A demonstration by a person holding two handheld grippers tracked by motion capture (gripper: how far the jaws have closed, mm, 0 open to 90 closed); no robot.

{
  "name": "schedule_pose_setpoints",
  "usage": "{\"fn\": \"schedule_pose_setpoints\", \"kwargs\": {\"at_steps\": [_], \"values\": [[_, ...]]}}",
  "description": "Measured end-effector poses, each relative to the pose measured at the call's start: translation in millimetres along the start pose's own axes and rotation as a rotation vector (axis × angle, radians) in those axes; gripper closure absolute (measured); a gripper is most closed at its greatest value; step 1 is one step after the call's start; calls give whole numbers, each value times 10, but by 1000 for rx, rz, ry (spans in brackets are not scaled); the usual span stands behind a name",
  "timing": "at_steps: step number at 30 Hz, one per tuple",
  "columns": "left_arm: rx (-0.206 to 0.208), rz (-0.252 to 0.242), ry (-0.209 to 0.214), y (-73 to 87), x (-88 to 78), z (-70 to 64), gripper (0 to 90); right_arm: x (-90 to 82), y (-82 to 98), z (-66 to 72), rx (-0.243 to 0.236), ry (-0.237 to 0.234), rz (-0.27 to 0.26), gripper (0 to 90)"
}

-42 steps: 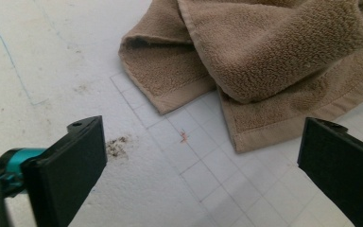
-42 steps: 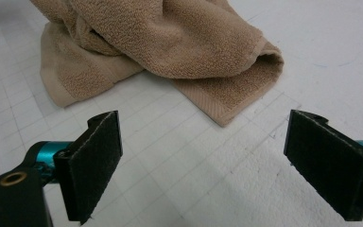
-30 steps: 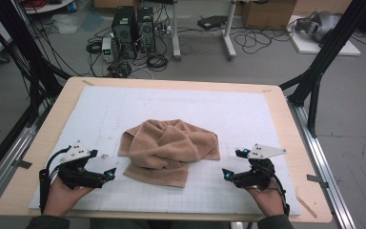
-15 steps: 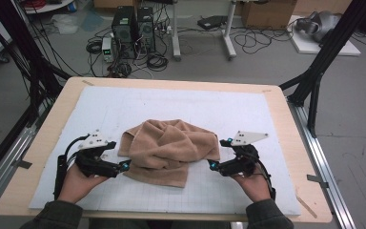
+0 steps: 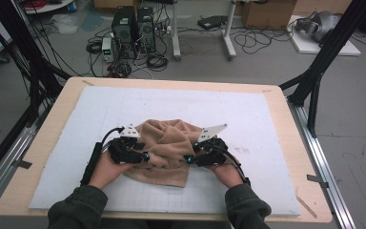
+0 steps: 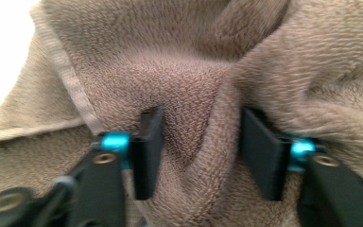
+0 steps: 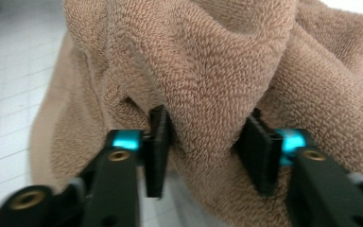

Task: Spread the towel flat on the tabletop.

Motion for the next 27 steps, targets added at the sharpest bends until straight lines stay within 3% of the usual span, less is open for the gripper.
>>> {"fn": "schedule_pose_setpoints", "kwargs": {"at_steps": [3,8,11,14,15,16,18,19,20,24,25,27], "values": [[-1,-3,-1,-1,4,2,653,30,8,-26,13,-12,2,679],[28,-14,-11,-5,-73,-39,755,-29,-6,-37,8,-11,-8,725],[46,-79,5,-24,-263,-132,769,-133,-35,-29,-6,-6,-27,730],[39,-155,41,-38,-446,-229,772,-267,-82,-31,-7,-7,-50,730],[39,-155,41,-38,-446,-229,774,-267,-82,-31,-7,-7,-50,730],[34,-193,63,-42,-550,-311,776,-373,-137,-13,-17,-13,-68,731],[42,-221,81,-42,-647,-402,776,-488,-203,11,-42,-11,-77,730],[42,-221,81,-42,-647,-402,777,-548,-240,27,-51,-12,-84,730],[64,-236,73,-34,-737,-495,778,-609,-274,51,-61,-17,-91,730],[74,-242,68,23,-834,-649,781,-784,-353,187,-106,-50,-89,733],[90,-237,68,93,-875,-768,780,-813,-349,233,-117,-58,-81,733],[100,-228,70,139,-894,-825,780,-853,-301,334,-126,-78,-69,733]]}}
Point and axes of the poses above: each handheld gripper's, and its own axes: x roughly forward along the jaws, y roughly out of its underside, z roughly to its left, the point moved 6 cm from there along x, roughly forward along the jaws, and after that the axes turned 14 degrees about y, right-handed, at the moved point
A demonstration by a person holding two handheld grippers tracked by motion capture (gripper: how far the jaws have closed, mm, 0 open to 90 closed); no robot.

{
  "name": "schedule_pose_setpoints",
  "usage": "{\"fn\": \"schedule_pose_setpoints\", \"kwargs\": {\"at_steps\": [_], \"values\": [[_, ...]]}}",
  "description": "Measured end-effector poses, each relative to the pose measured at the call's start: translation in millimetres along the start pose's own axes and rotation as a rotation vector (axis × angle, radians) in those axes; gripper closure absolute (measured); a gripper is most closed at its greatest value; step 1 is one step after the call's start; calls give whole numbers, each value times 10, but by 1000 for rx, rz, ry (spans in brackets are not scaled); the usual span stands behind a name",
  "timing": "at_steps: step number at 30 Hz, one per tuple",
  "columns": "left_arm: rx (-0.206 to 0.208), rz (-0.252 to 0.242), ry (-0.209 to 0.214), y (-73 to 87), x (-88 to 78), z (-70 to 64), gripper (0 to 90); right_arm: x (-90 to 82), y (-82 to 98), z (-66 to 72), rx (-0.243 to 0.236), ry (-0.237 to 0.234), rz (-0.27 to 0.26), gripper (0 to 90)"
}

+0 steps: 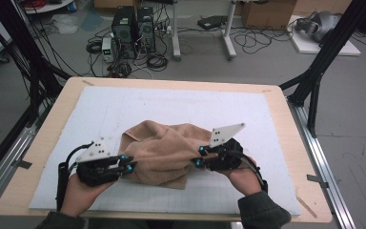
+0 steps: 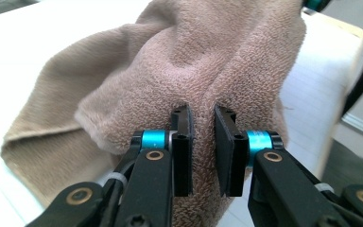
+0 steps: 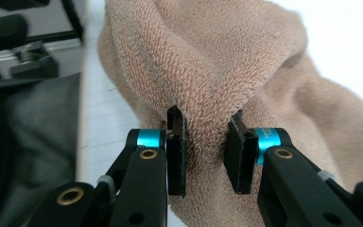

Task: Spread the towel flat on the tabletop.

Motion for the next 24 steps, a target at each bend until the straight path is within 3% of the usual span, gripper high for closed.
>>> {"fn": "schedule_pose_setpoints", "kwargs": {"at_steps": [1,2,5,6,7,10,12,14,16,17,18,20,23,24], "values": [[13,17,2,93,-24,-125,780,-10,37,60,1,-17,7,734],[13,17,2,93,-24,-125,780,-7,86,117,1,-31,13,733],[29,87,-10,308,44,-239,778,103,309,296,2,-63,66,735],[22,99,-2,383,87,-251,778,103,309,296,2,-63,66,735],[-29,99,32,507,161,-219,762,214,476,372,13,-82,104,733],[-72,78,51,557,186,-157,631,281,577,382,71,-100,80,655],[-75,57,57,518,164,-116,549,229,549,350,75,-83,57,568],[-55,24,43,345,88,-62,458,114,473,292,92,-72,12,495],[-46,10,44,272,69,-42,420,49,432,236,99,-51,-16,493],[-32,-9,41,128,63,18,400,-69,369,108,118,-12,-57,461],[-32,-9,41,128,63,18,390,-101,350,30,130,22,-68,460],[-22,-23,31,-33,166,154,369,-88,349,-100,144,74,-61,439],[-26,-23,7,-77,285,267,368,111,435,-218,140,129,11,416],[-28,-11,-4,-77,346,327,368,111,435,-218,140,129,11,416]]}}
Point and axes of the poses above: each handheld gripper's, and its own axes: x roughly forward along the jaws, y roughly out of its underside, z roughly to its left, the point moved 6 cm from there along x, roughly forward along the jaws, and after that the axes turned 14 degrees about y, right-handed, at the moved point
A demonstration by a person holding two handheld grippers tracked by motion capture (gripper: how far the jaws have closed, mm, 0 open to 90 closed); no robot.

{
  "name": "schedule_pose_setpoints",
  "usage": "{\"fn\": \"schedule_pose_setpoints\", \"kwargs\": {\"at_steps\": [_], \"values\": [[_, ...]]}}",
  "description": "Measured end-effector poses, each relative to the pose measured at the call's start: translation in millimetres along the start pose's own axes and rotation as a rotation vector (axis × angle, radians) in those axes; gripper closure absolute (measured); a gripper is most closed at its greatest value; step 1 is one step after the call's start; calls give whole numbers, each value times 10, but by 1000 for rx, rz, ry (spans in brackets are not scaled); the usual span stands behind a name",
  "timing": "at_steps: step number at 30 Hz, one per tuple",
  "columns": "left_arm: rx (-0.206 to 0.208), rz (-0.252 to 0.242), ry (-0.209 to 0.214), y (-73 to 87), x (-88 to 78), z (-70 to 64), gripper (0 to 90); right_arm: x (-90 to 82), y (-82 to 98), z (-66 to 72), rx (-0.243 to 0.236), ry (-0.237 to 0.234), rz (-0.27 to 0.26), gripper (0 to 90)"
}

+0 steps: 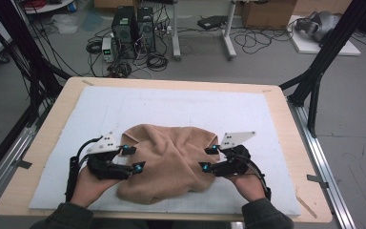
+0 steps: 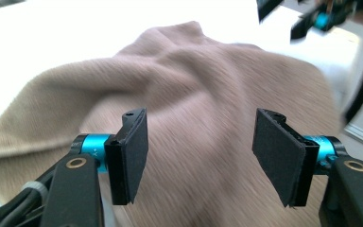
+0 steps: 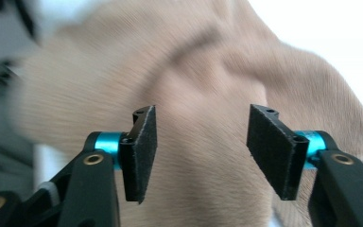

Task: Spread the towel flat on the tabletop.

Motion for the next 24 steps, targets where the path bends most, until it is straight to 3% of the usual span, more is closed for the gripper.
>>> {"fn": "schedule_pose_setpoints", "kwargs": {"at_steps": [1,2,3,4,5,7,9,12,13,18,21,24], "values": [[-1,15,-18,15,69,60,379,190,88,-22,-7,16,53,415],[-19,75,-32,86,213,169,390,281,140,-20,-7,10,85,421],[-19,75,-32,86,213,169,417,364,189,-9,-7,3,111,435],[-20,111,-18,137,279,209,417,364,189,-9,-7,3,111,435],[-21,165,-15,235,384,268,508,495,274,41,-15,-16,148,515],[-18,184,-6,307,438,297,612,543,313,84,-39,-6,124,632],[-34,161,1,317,438,300,716,524,325,97,-42,-29,125,767],[-35,151,-7,337,391,267,790,501,327,103,-54,-42,120,827],[-13,147,-24,338,315,196,802,475,318,111,-53,-44,112,835],[-6,115,-38,409,89,49,814,324,320,225,-55,-70,97,842],[-18,89,-28,541,-131,-128,818,129,369,408,-73,-92,75,843],[-20,80,-13,603,-224,-248,818,-10,410,574,-84,-125,69,843]]}}
Point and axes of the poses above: each handheld gripper's, and its own axes: x roughly forward along the jaws, y roughly out of its underside, z roughly to its left, the point moved 6 cm from there along x, roughly forward along the jaws, and after that the axes turned 14 degrees about y, right-handed, at the moved point
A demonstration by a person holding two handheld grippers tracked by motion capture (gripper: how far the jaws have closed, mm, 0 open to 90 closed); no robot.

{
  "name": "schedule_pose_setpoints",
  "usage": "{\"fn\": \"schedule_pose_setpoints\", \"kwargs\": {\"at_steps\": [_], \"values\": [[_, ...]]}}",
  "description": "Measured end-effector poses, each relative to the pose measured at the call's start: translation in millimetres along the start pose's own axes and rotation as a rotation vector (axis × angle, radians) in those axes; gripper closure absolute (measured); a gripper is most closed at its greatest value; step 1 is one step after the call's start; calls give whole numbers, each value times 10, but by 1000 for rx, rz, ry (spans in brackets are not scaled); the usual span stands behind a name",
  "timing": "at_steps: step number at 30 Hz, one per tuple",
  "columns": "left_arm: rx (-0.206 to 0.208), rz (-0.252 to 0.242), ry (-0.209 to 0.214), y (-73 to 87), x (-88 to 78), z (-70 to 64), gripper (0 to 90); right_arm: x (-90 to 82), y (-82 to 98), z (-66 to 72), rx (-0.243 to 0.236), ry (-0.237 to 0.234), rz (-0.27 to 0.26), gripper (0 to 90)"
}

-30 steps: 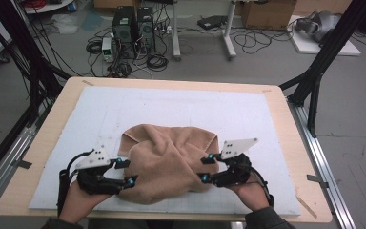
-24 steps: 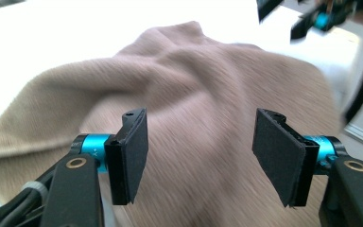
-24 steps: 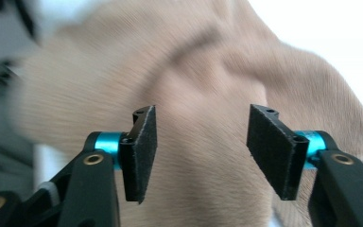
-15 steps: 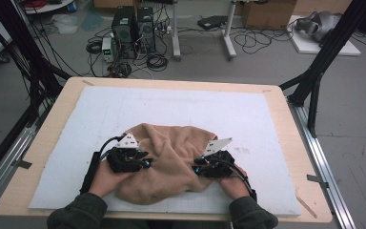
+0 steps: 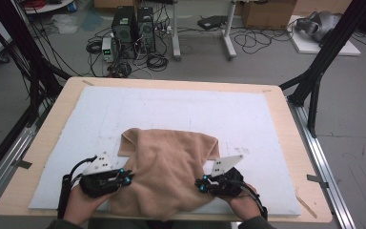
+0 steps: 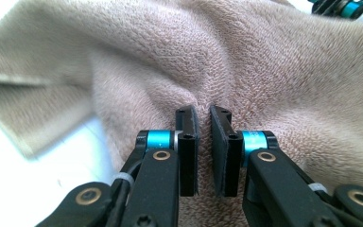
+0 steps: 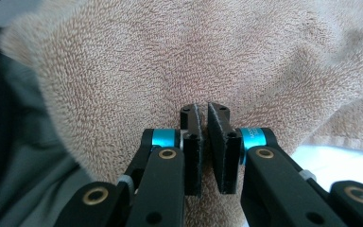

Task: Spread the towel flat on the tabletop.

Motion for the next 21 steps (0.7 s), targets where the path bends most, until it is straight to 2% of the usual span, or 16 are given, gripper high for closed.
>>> {"fn": "schedule_pose_setpoints", "kwargs": {"at_steps": [2,3,5,6,7,8,10,12,13,14,16,17,18,19,20,21], "values": [[-1,-7,21,41,-72,-115,815,-32,6,51,-6,-15,-4,841],[11,-24,42,42,-141,-198,777,-103,-9,134,-11,-63,-23,779],[11,-39,40,-4,-191,-196,684,-179,-69,105,-1,-50,-70,717],[11,-39,40,-4,-191,-196,623,-179,-69,105,-1,-50,-70,717],[12,-54,32,-87,-219,-127,590,-242,-145,-10,24,-10,-117,673],[1,-66,30,-141,-212,-74,571,-246,-171,-85,30,11,-121,669],[-7,-67,27,-240,-166,67,536,-201,-208,-253,31,72,-109,648],[-22,-56,19,-314,-75,227,536,-116,-233,-410,54,95,-96,636],[-22,-56,19,-314,-75,227,536,-116,-233,-410,54,95,-96,636],[-56,-50,14,-344,42,382,533,2,-229,-539,62,119,-61,636],[-75,10,-14,-289,186,517,522,149,-195,-634,83,129,-19,597],[-75,10,-14,-289,186,517,519,220,-168,-658,90,126,15,579],[-93,66,8,-193,326,586,549,286,-145,-669,89,119,38,571],[-89,109,10,-146,383,598,628,346,-117,-668,87,118,59,573],[-89,109,10,-146,383,598,682,401,-87,-658,92,109,76,602],[-58,155,-6,-104,456,593,741,450,-65,-639,98,82,77,652]]}}
Point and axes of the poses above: each handheld gripper's, and its own axes: x roughly forward along the jaws, y roughly out of its underside, z roughly to its left, the point moved 6 cm from there along x, roughly forward along the jaws, and after that the axes turned 14 degrees about y, right-handed, at the moved point
